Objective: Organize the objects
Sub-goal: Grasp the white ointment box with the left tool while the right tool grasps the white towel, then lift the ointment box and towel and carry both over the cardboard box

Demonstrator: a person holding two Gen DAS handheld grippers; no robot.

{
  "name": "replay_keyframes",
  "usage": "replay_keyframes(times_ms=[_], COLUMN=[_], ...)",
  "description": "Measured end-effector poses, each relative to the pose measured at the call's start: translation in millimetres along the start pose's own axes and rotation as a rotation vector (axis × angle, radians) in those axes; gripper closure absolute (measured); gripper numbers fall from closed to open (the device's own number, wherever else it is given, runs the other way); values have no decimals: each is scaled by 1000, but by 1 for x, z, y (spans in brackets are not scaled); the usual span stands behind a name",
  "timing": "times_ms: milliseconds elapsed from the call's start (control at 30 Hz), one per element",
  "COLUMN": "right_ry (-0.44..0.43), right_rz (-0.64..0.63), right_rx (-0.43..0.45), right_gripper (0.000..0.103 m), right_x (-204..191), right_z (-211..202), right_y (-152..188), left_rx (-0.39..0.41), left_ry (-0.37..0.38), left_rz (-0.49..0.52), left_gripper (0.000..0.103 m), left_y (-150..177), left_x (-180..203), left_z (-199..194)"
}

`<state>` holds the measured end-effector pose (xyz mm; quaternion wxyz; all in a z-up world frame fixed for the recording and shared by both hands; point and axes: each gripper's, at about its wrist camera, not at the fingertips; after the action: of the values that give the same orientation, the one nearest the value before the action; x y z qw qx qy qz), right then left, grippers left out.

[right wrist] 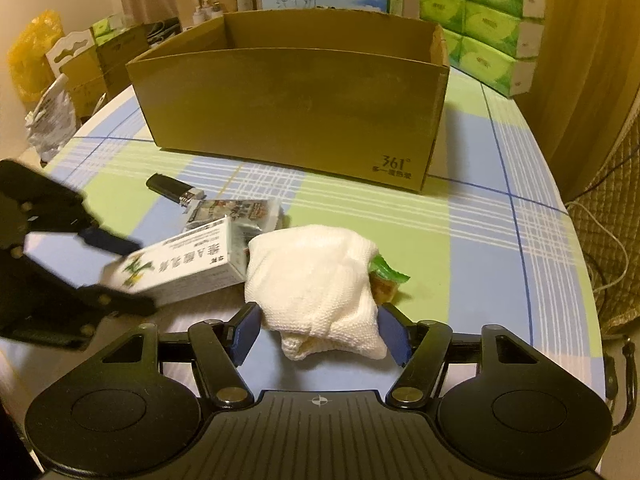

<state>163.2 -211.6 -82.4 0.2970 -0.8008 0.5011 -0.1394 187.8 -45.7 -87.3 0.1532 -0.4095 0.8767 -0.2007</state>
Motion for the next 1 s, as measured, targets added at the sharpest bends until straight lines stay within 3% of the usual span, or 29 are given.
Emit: replay_keyframes(times_ms=[167,233,500,567,733,800,900,967,1000], right_ry=[12,18,-7,-2,7,1,-5,-1,-2], right_rz=[-49,-68,-80,-73,-44,-11,14,12,6], right_rx=[37,44,8,10,0,-7,-10,2,7], right_gripper=[39,31,31,36,61,62,62,56,48], right_x=[-8,-10,-7,-7,-7,-7,-11,-14,-15], right_z=[-4,-2,20,20,15,9,3,2,2], right_y=[0,-1,-1,1,4,7,14,16,16], left_rx=[-36,-26,17,23,25,22,13,10,8], left_ry=[-17,-22,-27,-29,-41,-49,-60,-67,-72], left_rz=[-143,-180,-192,-189,-158,-140,-137,-147,-155], left_gripper=[70,70,66,66,66,66,68,70,70], left_y=[18,22,16,12,4,3,5,7,8], left_x=[1,0,0,0,3,5,8,8,8], left_z=[-12,-13,-6,-3,2,4,6,6,5])
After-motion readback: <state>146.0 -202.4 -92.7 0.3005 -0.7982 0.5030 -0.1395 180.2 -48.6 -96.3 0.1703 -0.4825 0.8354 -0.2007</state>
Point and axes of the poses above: each gripper's, at about its wrist camera, not at the fingertips, and z roughly the way its jaws point, x to its right, y to its underside, and after that the axes turned 4 degrees about -y, right-handed
